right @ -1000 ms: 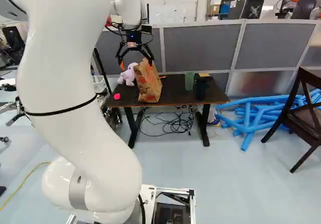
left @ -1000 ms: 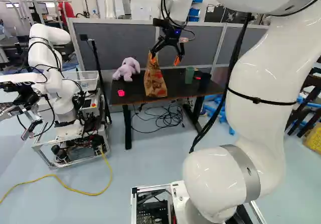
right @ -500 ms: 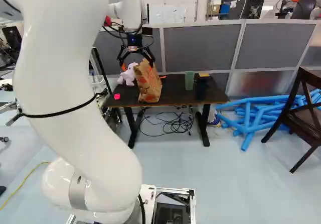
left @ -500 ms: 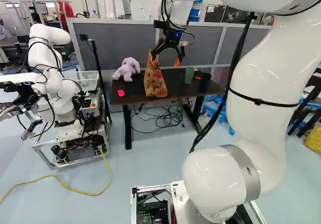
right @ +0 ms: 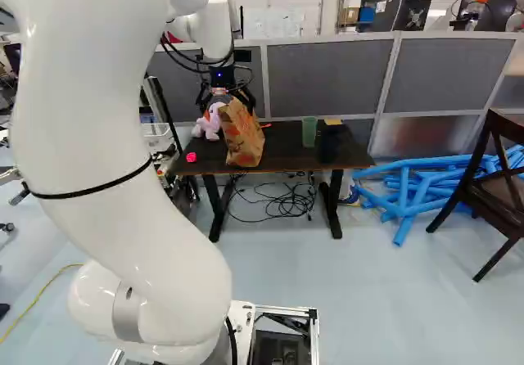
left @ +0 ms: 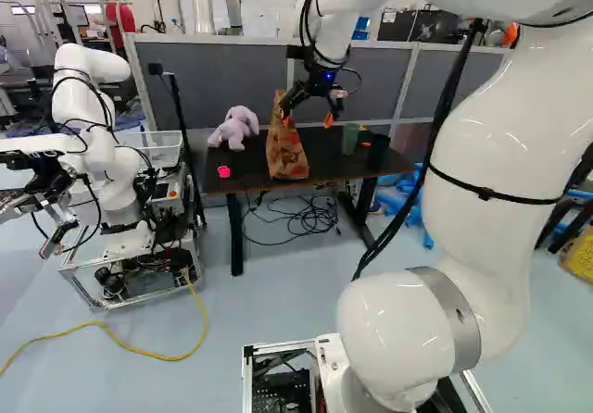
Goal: Pick up the bag on the ground and place it on the table
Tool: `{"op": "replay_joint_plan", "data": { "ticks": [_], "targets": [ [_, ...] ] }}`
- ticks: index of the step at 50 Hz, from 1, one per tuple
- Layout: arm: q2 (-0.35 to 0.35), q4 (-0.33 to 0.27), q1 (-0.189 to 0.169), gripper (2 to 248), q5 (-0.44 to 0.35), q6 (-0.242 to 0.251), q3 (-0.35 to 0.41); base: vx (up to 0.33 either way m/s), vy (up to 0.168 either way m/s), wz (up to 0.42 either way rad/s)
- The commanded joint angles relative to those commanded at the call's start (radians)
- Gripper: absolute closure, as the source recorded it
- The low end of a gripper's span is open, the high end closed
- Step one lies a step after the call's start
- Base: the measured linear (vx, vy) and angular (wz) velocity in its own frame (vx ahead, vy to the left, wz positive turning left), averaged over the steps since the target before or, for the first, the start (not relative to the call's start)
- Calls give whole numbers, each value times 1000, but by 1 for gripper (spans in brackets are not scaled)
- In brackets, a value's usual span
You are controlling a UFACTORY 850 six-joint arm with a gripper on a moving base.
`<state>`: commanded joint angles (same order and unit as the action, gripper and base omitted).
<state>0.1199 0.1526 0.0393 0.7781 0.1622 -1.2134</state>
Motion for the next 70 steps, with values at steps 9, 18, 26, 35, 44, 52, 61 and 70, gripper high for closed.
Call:
{"op": "replay_joint_plan", "data": {
  "ticks": [9,18,26,35,44,52,61,70],
  "targets": [
    [-18,-7,-2,3,-74,-7,50,0,0,0],
    [-38,-15,-4,3,-157,-15,107,0,0,0],
    [-58,-22,-6,3,-238,-23,163,0,0,0],
    [-83,-32,-8,3,-343,-34,234,0,0,0],
    [-108,-41,-11,3,-448,-44,305,0,0,0],
    [-134,-51,-13,3,-555,-55,379,0,0,0],
    [-164,-63,-16,3,-680,-67,464,0,0,0],
    [-195,-74,-19,3,-805,-79,549,0,0,0]
  ]
}}
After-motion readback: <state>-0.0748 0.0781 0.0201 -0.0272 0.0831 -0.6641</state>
